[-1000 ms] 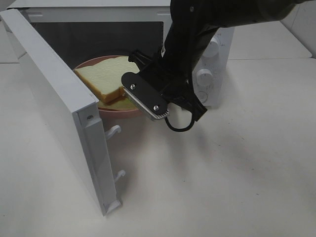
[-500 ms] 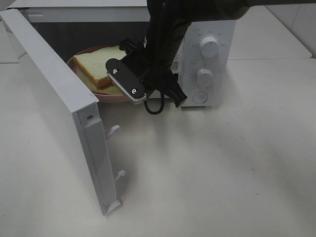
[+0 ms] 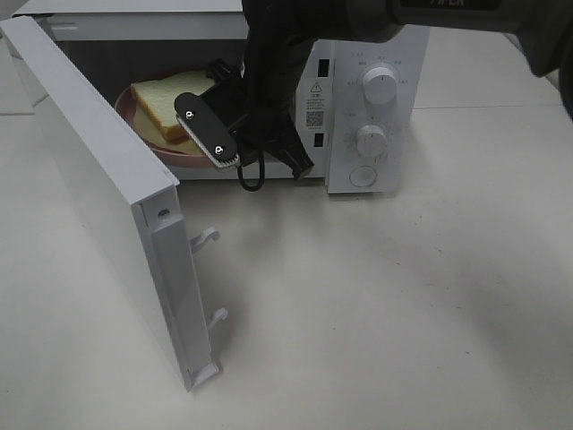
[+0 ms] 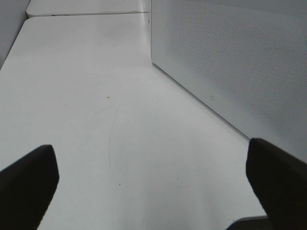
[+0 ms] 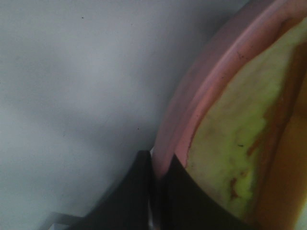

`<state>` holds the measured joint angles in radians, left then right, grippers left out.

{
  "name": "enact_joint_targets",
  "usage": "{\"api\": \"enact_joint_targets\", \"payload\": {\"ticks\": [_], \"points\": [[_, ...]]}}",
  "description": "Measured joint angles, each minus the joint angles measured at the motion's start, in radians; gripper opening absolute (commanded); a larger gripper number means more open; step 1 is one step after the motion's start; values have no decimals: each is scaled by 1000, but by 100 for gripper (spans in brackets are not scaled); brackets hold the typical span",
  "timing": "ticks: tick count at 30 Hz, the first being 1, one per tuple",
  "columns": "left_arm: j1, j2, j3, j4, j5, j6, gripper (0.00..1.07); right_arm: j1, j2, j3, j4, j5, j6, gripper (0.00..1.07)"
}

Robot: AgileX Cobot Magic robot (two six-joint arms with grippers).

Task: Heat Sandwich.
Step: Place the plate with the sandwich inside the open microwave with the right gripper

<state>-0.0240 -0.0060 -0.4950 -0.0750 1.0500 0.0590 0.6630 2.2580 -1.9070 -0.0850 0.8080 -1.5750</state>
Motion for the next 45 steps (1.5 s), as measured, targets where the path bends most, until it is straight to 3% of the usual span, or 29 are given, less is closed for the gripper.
{"api": "enact_joint_targets", "payload": {"ticks": [17,27,33,40,45], "points": [[0,0,0,0,0,0,100,0,183,-256,-55,30,17,0],[0,0,0,0,-1,0,100,0,245,-328,-84,17,68,3],[0,0,0,0,-1,0,100,-1,256,-338,-84,-15,87,17],[0,0,0,0,-1,0,100,-11,256,-343,-87,-34,87,46],[0,0,0,0,-1,0,100,-14,258,-343,-65,-34,87,57]]}}
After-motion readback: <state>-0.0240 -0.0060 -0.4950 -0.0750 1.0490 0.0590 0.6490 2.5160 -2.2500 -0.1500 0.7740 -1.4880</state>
